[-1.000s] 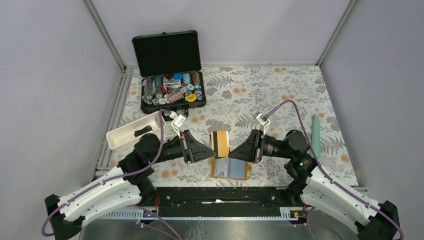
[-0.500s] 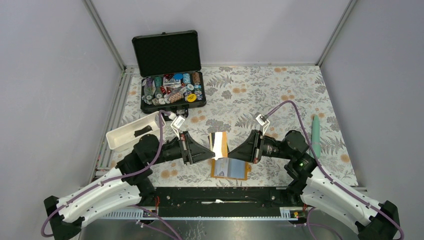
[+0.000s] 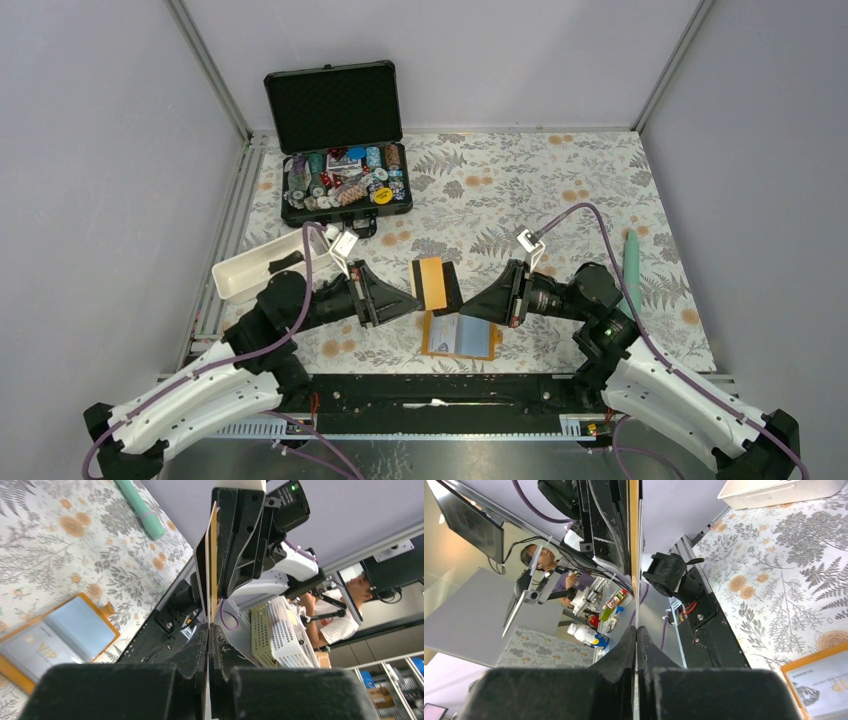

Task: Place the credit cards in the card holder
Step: Place the credit card in the storage box.

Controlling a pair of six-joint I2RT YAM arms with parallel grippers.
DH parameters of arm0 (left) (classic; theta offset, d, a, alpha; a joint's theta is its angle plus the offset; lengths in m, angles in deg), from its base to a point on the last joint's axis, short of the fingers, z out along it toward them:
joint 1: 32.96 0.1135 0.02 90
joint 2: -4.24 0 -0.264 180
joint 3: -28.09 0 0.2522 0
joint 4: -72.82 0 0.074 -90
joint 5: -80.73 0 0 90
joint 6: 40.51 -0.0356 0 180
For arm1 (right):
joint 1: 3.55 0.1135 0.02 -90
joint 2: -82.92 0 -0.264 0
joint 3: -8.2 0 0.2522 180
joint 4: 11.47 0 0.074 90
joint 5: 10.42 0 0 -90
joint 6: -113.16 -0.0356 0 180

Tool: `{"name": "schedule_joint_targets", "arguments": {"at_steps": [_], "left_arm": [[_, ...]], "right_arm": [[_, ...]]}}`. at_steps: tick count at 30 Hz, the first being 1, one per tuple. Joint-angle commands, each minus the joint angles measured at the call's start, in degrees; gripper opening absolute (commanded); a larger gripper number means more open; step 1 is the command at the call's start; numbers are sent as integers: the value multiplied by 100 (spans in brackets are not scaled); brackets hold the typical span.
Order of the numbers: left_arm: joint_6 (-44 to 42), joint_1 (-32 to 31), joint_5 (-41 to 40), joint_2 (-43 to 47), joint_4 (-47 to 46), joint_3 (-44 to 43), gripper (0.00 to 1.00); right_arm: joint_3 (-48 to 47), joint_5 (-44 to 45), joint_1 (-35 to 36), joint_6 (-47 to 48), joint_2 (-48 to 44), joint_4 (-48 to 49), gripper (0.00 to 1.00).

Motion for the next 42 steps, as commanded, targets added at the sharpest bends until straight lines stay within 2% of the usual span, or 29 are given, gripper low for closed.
{"name": "schedule_joint_targets", "arguments": {"at_steps": [1,7,14,21,28,35,42], "left_arm": [[-249,210,-430,271,470,-313,0],[-253,759,174,153,399,-471,0],[-492,1276,416,-206,655,-848,0],[-390,2373,1086,-369,715,-708,0],[-525,3574,1542,-552,1328,-598,0],[-1137,4547,1564,-933,2300,-853,0],[-1495,4800,1673,-824,2470,-966,0]], "right_arm": [[-94,383,-25,358,-217,-274,0],[-213,776,-26,769,-244,-978,0],[-132,850,-27,926,-137,-1112,0],[-221,1368,-25,1080,-340,-1615,0],[-428,1562,-20,1298,-397,-1957,0],[-470,1495,-27,1384,-429,-1996,0],[-547,1455,-26,1435,-168,-1815,0]]}}
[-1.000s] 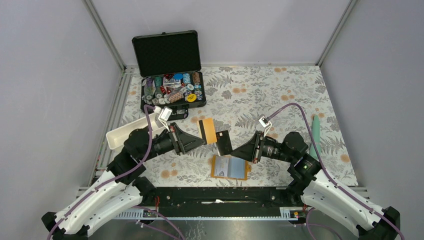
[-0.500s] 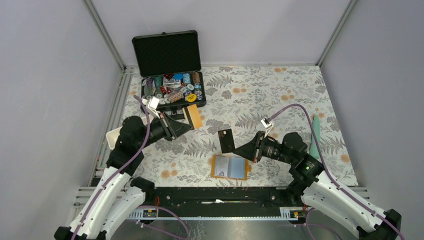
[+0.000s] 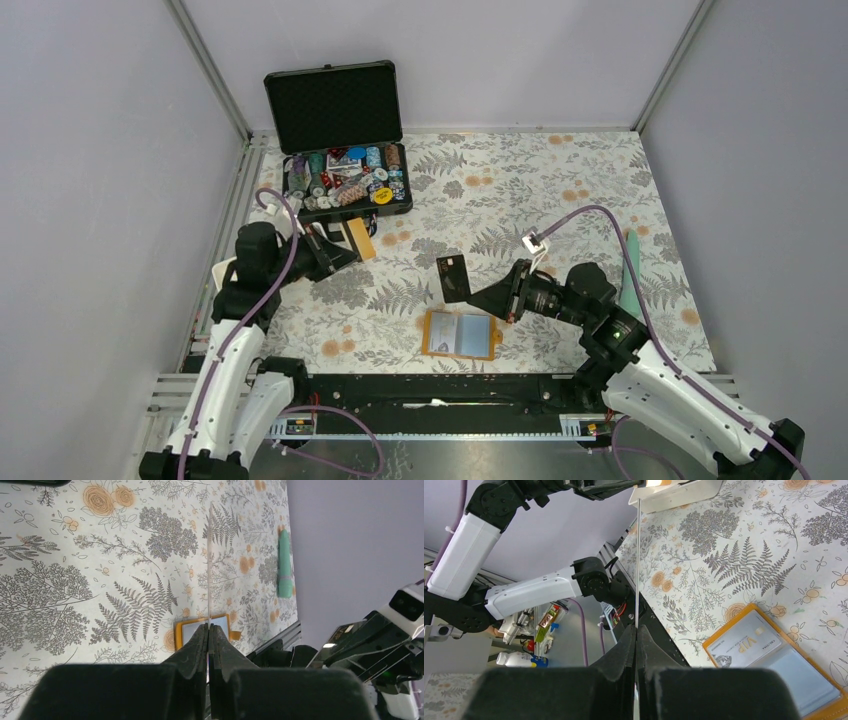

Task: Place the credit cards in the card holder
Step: Place the credit card in the storage box.

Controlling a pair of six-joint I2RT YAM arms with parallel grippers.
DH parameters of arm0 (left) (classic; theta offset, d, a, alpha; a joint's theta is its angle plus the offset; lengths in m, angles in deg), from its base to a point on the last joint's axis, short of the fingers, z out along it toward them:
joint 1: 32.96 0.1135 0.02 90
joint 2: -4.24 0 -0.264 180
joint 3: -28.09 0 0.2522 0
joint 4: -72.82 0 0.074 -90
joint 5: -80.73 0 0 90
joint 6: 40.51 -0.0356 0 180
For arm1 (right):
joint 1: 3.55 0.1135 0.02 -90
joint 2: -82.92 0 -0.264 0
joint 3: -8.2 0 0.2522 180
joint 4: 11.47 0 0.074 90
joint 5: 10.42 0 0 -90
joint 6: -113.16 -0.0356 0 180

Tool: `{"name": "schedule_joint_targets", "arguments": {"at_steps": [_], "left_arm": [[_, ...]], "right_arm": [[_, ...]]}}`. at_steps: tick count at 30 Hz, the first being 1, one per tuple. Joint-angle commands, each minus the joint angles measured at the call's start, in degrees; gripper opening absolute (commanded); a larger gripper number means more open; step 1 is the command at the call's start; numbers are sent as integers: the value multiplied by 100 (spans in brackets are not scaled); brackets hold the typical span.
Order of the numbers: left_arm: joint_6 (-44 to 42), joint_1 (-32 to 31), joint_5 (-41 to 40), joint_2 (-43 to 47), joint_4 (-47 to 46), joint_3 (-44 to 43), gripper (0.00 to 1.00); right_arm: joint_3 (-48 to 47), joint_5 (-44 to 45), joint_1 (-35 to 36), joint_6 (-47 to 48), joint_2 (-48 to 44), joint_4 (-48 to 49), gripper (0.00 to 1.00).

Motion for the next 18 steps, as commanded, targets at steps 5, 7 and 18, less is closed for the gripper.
{"name": "schedule_joint_targets", "arguments": {"at_steps": [5,7,18], "left_arm": [[-954,207,-399,371,945,-1039,0],[-1138,393,-737,200,1268,-1342,0],[-1449,1825,-2279,-105,1245,-1664,0]], "right_arm": [[-639,61,-16,244,1025,574,0],[-792,103,24,287,1519,799,0],[-2585,1148,1100,814,4684,1539,0]]}}
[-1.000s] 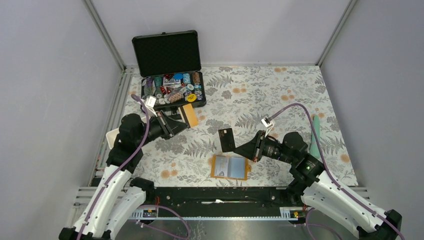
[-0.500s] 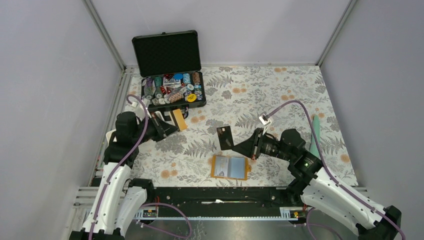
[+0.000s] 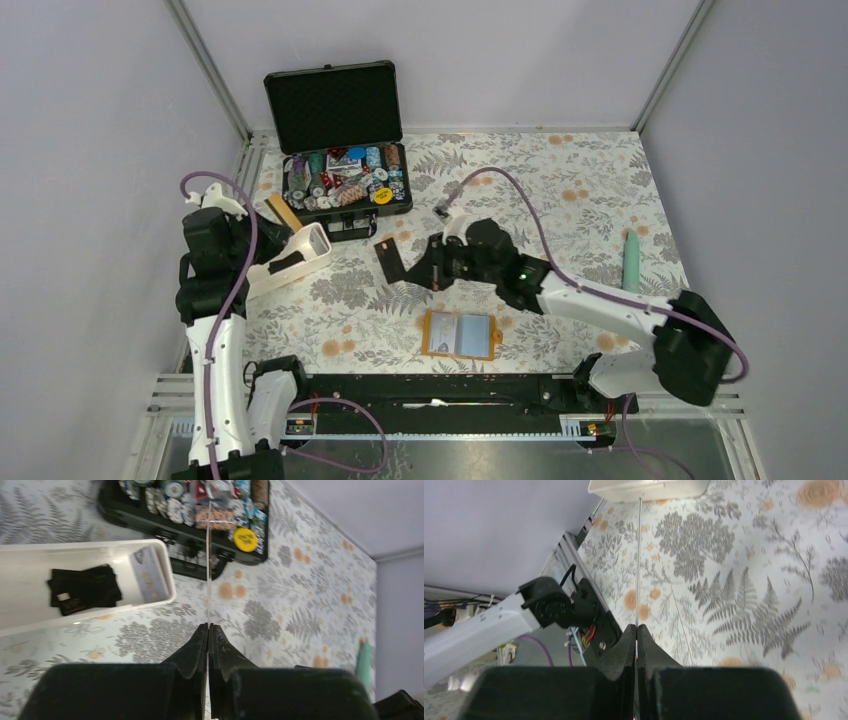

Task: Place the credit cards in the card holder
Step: Place the credit card in the storage box.

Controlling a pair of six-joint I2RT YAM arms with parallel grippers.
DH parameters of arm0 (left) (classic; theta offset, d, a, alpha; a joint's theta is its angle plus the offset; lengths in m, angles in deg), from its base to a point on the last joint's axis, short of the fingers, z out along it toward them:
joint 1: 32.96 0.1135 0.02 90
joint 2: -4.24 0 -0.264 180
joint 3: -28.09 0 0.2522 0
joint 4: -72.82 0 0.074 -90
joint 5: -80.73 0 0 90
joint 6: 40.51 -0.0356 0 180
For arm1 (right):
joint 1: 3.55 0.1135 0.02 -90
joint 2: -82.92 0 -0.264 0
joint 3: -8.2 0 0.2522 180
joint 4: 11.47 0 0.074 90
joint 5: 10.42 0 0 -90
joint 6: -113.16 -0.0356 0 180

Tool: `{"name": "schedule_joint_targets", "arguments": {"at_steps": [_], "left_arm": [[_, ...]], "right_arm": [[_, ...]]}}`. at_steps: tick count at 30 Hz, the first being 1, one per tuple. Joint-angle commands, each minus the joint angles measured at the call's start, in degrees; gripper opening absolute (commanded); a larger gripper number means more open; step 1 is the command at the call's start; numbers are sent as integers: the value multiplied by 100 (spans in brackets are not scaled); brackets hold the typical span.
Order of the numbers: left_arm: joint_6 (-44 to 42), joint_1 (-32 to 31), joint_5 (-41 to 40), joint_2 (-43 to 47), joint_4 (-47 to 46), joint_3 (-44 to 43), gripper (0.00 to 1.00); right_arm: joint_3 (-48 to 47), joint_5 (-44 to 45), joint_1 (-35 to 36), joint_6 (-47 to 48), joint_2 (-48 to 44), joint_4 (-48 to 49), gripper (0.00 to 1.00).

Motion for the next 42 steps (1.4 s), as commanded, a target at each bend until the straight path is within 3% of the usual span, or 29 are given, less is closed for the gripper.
{"name": "schedule_joint_targets", "arguments": {"at_steps": [1,11,18,42], "left_arm": [[-248,169,-930,83,-163,-127,0],[-378,169,-1627,578,-848,466,0],[-381,170,-1700,668,-1034,669,0],[-320,177,-1329,609,-1130,775,0]], "right_arm": [[-943,509,279,346,928,586,0],[-3225,987,693,810,3353,-12,0],[-4490,1238,865,1089,4527,-313,0],[-6749,1918,881,1841,6269,-1270,0]]}}
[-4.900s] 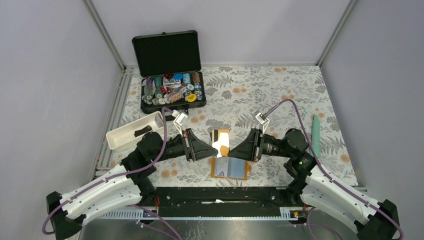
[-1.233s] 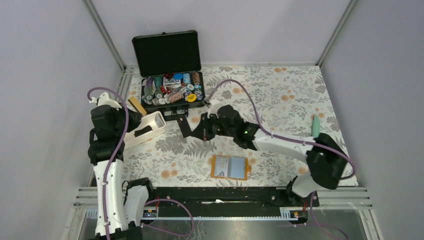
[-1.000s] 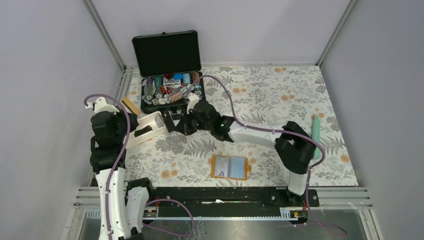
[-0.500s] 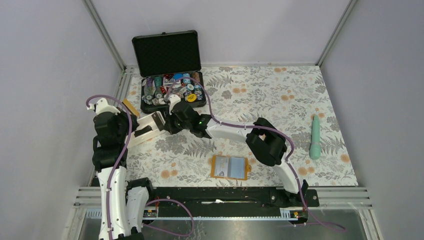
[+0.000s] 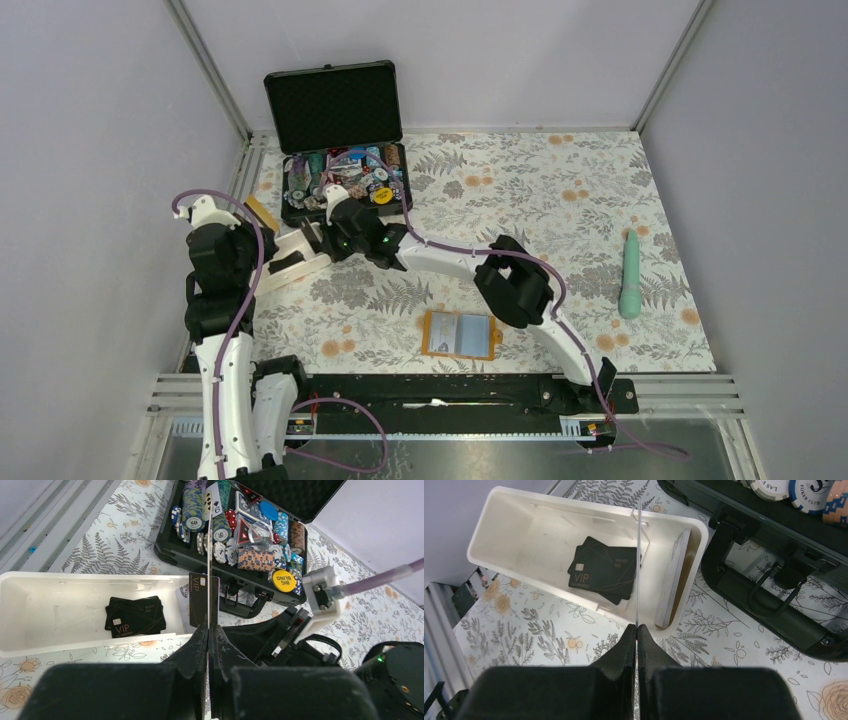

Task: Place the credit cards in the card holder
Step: Place the credit card in the storage box.

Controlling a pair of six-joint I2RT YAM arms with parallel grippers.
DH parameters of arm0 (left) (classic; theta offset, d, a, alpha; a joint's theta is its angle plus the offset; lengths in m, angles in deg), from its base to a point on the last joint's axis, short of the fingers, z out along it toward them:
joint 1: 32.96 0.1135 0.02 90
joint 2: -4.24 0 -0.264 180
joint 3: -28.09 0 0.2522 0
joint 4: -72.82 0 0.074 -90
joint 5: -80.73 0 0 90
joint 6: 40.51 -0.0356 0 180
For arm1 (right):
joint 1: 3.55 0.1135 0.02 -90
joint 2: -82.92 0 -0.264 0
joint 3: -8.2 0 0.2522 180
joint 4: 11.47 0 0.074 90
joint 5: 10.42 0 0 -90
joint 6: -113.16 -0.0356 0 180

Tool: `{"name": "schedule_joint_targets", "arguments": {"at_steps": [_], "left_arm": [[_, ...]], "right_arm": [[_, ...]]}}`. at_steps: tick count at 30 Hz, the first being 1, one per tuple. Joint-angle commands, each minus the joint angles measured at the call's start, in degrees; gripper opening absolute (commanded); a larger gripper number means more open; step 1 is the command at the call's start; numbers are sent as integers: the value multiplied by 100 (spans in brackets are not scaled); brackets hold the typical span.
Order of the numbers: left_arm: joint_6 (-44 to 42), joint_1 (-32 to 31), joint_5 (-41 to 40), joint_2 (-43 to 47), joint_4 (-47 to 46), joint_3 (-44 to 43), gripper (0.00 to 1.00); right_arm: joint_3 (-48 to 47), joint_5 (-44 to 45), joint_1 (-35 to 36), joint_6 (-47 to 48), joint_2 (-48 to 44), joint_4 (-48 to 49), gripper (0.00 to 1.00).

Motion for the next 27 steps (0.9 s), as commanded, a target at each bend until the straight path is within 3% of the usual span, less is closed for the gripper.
{"name": "schedule_joint_targets", "arguments": {"at_steps": [1,5,8,12,15,20,27], "left_arm": [[-44,42,109,9,-342,36,0],[-105,41,331,-43,-374,36,0],[-115,38,513,-126,-370,36,0],[-128,43,657,-199,-380,36,0],[-141,42,758,-263,-370,40,0],[-188,32,889,-282,-374,69,0],[-347,-357,1198,-257,-208,86,0]], "right_arm": [[-651,285,16,252,324,-308,0],[-1137,302,20,318,624,-737,1],[-1422,284,16,346,736,-997,13],[-1248,230,18,353,516,-950,38],[-901,157,14,386,175,-736,47],[-123,156,15,433,-543,-499,51],[1914,154,15,234,-2625,-34,55]]}}
